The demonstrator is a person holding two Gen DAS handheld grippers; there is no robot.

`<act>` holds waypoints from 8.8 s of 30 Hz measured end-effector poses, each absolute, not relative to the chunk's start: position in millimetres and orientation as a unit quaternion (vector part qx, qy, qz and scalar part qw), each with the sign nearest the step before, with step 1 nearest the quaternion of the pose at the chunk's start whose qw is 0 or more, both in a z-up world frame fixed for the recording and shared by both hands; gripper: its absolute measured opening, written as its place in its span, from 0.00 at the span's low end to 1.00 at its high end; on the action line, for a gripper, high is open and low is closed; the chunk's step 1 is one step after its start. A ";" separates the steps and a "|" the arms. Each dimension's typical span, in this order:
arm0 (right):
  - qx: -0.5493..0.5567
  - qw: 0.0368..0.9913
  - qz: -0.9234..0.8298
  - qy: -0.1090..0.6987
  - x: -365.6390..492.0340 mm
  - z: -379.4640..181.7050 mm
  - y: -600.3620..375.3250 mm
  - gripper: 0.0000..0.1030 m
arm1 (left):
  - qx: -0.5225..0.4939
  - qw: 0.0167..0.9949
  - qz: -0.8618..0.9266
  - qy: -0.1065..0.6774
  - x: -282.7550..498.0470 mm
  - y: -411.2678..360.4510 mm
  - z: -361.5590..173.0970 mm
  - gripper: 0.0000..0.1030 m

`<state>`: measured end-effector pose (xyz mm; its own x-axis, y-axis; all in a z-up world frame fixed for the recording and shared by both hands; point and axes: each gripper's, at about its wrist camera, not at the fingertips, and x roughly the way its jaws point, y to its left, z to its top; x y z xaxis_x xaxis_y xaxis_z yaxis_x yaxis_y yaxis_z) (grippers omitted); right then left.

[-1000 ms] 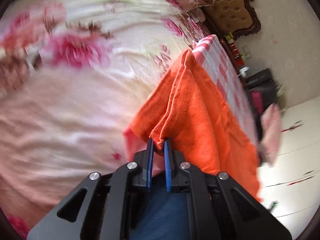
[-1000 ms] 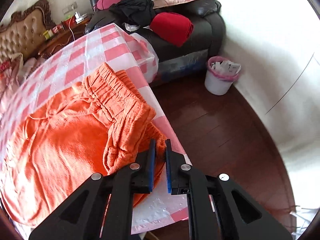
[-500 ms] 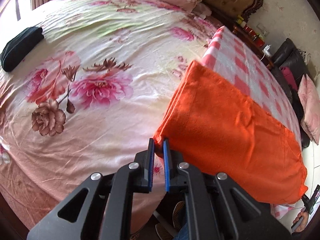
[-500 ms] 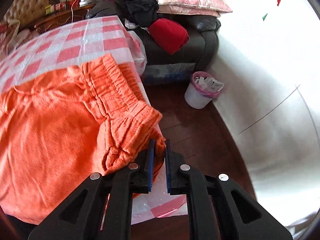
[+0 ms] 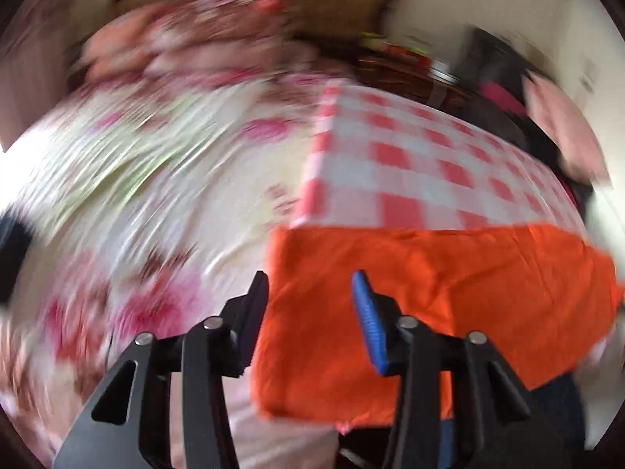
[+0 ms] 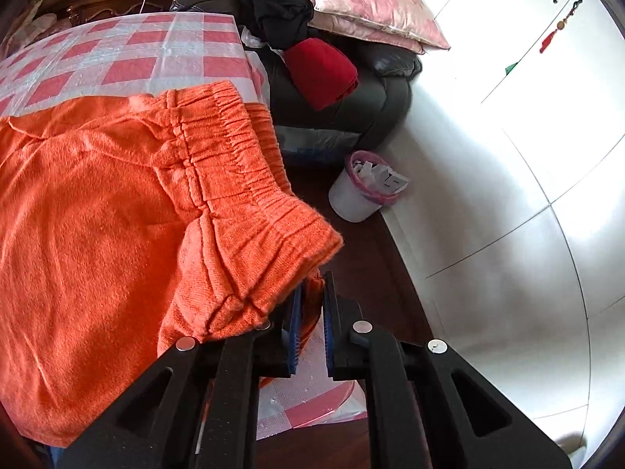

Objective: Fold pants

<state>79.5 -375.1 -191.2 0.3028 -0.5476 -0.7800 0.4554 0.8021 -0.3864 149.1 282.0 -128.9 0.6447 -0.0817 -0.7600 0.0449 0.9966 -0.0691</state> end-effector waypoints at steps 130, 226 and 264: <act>-0.139 0.866 0.176 0.446 233.8 -152.0 72.7 0.68 | -0.040 0.861 0.070 0.503 173.3 162.3 -181.9 0.70; -0.136 0.816 0.219 0.518 205.1 -182.9 146.9 0.61 | -0.153 0.871 0.112 0.454 173.1 306.5 -131.6 0.08; 0.017 0.791 0.262 0.553 225.4 -184.7 50.9 0.72 | 0.092 0.940 0.104 0.311 157.9 263.0 -67.0 0.09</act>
